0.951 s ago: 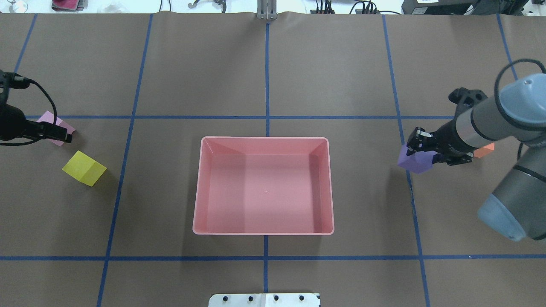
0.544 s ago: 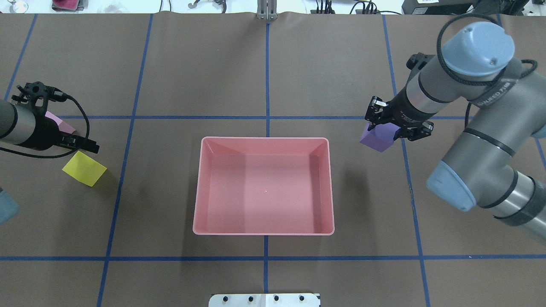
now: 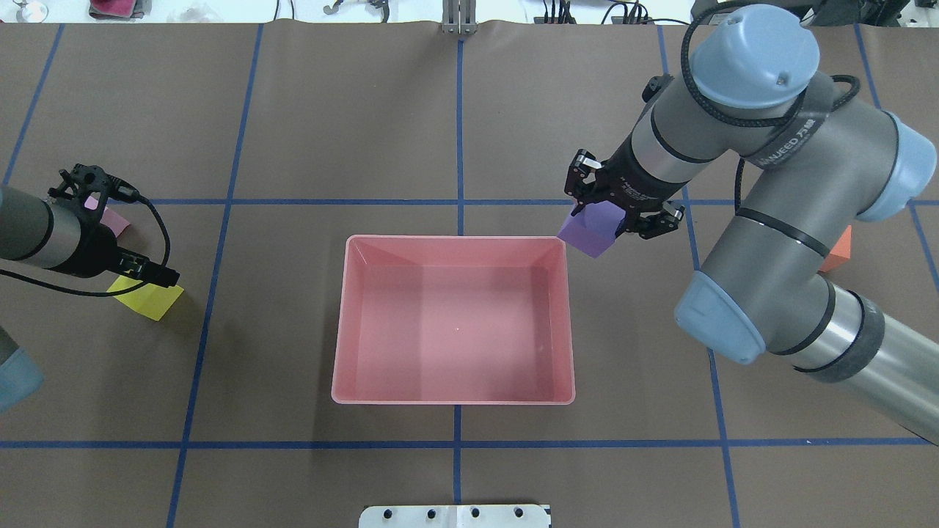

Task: Place blocks into pink bin with both arms
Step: 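Carry purple cube into bin with right gripper while left reaches yellow-green cube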

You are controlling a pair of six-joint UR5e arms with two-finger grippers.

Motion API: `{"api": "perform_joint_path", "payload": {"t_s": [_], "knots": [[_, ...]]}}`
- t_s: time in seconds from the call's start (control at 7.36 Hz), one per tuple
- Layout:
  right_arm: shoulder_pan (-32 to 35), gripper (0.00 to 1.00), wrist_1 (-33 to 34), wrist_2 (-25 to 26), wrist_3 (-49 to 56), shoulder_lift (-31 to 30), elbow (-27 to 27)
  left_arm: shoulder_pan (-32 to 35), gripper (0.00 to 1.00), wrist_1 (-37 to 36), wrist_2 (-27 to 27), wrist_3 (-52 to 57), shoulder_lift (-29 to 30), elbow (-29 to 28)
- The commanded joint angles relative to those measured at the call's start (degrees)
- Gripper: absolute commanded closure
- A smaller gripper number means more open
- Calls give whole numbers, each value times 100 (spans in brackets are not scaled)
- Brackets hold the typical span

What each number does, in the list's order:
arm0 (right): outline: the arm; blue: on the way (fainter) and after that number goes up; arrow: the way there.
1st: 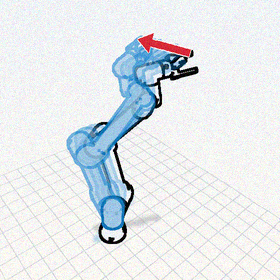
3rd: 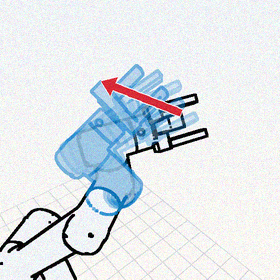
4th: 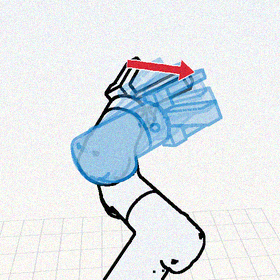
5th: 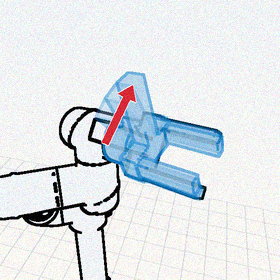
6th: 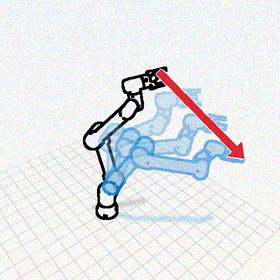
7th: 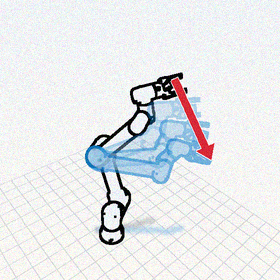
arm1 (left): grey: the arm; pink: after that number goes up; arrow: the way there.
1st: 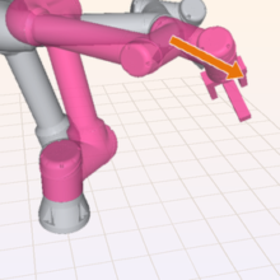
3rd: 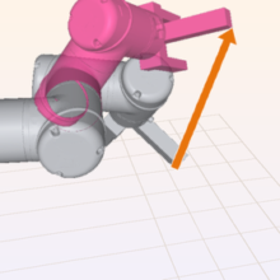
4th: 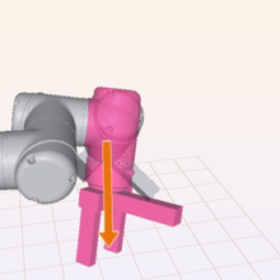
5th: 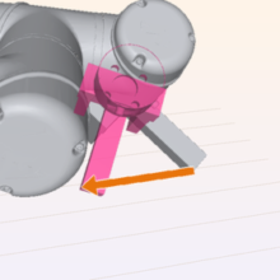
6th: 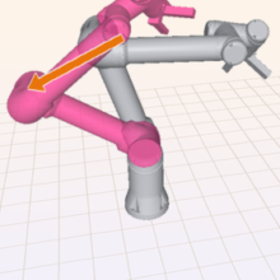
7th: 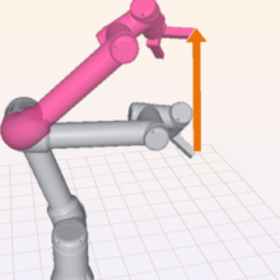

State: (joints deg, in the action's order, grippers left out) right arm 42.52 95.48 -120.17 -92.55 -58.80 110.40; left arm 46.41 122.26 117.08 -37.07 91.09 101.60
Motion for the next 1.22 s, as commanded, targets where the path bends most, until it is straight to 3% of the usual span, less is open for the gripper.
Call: {"api": "perform_joint_path", "payload": {"t_s": [0.0, 0.27, 0.41, 0.54, 0.68, 0.82, 1.09], "knots": [[-191, 100, 6, 11, -395, 255, -1, -79, 3, -1, -150, 7, -65, 0], [-498, 100, -3, 46, -674, 343, 34, -88, 3, -1, -160, 7, -74, -9], [-682, 100, -3, 98, -877, 430, 52, -105, 8, -1, -160, 7, -83, 0], [-945, 100, -3, 238, -983, 431, 61, -106, 22, -1, -151, 7, -92, -9], [-1235, 100, -3, 509, -1028, 431, 35, -106, 67, -1, -151, -10, -100, 0], [-1429, 100, -3, 729, -1028, 431, -18, -106, 100, -1, -151, -11, -100, 0], [-1597, 51, -3, 758, -1019, 405, -175, -106, 100, -9, -73, -98, -22, 78]]}}
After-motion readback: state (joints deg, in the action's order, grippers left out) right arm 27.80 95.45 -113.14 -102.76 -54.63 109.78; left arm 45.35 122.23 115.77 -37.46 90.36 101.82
